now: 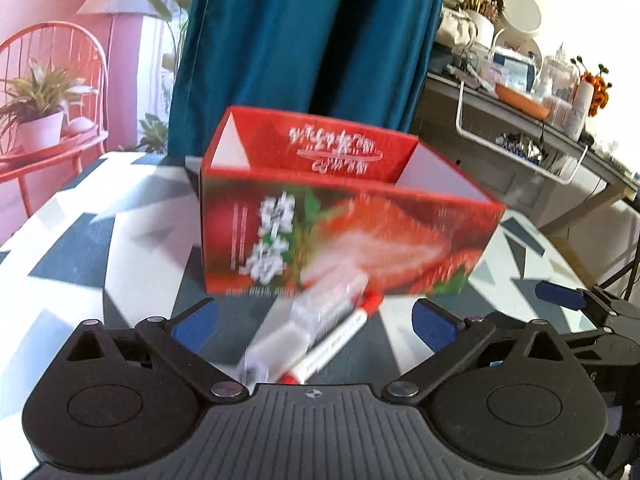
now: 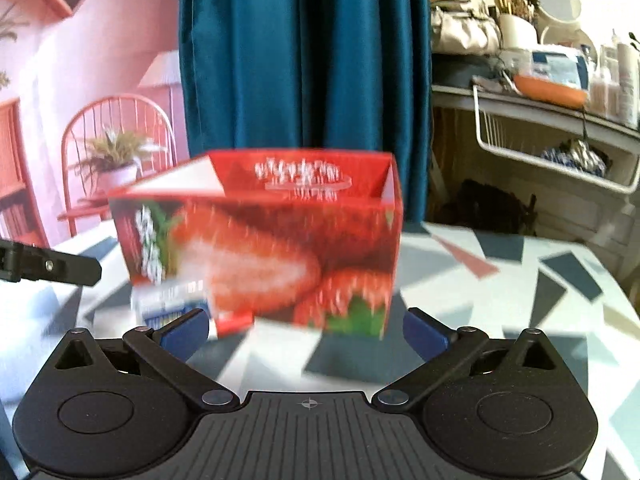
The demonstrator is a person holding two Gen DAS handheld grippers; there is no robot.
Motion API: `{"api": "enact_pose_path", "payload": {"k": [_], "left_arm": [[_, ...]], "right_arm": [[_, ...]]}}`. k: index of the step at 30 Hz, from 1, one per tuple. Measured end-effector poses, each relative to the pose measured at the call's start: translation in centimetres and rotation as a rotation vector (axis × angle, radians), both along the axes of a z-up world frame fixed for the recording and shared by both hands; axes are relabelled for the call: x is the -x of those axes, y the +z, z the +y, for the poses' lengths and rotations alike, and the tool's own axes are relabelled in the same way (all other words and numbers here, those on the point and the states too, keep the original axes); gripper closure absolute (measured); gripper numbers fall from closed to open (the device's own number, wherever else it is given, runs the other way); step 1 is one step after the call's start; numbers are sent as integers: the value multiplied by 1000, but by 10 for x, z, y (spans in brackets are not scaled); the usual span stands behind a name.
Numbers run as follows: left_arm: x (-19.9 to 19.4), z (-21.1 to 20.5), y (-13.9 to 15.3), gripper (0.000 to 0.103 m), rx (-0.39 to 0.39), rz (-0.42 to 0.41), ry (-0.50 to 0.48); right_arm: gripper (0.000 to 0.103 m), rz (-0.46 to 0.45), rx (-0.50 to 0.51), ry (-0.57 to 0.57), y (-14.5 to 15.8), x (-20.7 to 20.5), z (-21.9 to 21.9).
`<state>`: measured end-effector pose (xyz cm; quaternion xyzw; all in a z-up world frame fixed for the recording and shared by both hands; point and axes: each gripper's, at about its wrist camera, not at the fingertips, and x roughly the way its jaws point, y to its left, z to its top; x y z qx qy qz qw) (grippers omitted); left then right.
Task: Organize rigid objects
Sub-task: 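Move the left tool back to the white charger on the table, then close the left gripper on the white charger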
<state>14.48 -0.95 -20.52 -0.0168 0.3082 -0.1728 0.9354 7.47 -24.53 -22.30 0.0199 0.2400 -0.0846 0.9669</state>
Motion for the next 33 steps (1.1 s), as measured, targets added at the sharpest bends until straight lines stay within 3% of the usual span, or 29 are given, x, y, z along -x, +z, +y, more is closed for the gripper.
{"api": "enact_pose_path", "payload": {"k": [7,9,16,18,20,23,29,33], "left_arm": [[10,0,-26,0,-68,23,27],[8,1,-30,0,-64,29,32],[6,1,-40,0,-72,64,33],[6,1,-42,0,-70,73,36],[5,1,-43,0,-67,79,42],[4,3,-45,0,-63,84,52],[1,10,-45,1,-45,80,85],[-3,17,-42,8,-5,58,105]], "right_arm": [[2,50,126,10,-36,19,14],[24,64,73,3,-39,19,7],[29,122,-42,-29,-46,9,-16],[45,151,-85,-37,-49,5,-22],[47,159,-109,-52,-51,3,-26],[50,159,-110,-54,-51,3,-26],[73,151,-105,-38,-52,4,-25],[74,148,-109,-25,-51,3,-25]]}}
